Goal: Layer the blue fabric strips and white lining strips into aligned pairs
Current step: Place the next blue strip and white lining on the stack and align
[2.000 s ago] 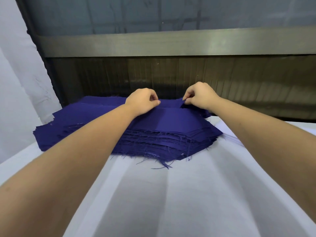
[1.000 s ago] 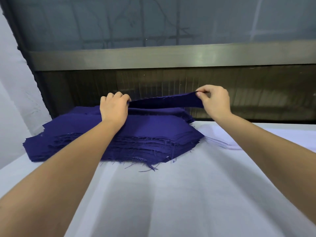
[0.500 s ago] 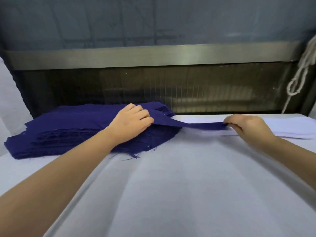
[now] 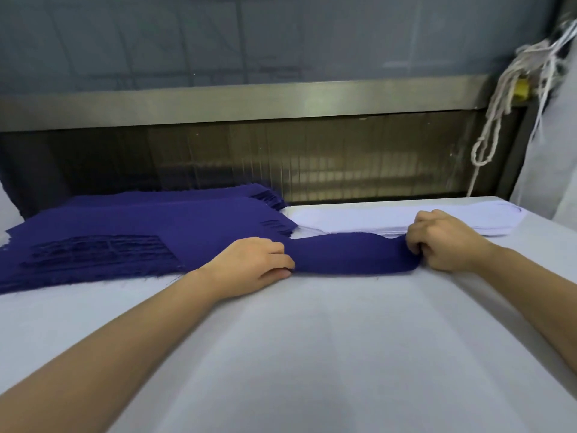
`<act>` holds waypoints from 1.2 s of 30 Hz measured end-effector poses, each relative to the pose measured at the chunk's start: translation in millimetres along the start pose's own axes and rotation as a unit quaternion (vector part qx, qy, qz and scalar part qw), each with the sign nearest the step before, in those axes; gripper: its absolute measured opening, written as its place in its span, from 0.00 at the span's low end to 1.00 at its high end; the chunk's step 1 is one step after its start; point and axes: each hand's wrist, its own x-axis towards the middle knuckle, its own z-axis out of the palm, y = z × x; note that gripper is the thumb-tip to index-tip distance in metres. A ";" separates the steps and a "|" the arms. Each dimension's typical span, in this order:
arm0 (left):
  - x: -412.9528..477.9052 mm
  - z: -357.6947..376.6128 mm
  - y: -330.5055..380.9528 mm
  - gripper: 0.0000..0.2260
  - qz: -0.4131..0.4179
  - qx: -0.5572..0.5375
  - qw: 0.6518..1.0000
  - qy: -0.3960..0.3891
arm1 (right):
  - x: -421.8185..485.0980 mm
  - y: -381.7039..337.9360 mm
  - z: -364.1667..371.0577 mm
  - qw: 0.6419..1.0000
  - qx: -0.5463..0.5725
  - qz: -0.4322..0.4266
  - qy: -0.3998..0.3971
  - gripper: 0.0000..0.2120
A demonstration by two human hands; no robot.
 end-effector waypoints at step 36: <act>-4.7 10.2 -5.8 0.13 -0.146 -0.155 0.974 -0.075 | 4.1 -6.8 2.6 0.972 0.176 0.113 -0.109 0.18</act>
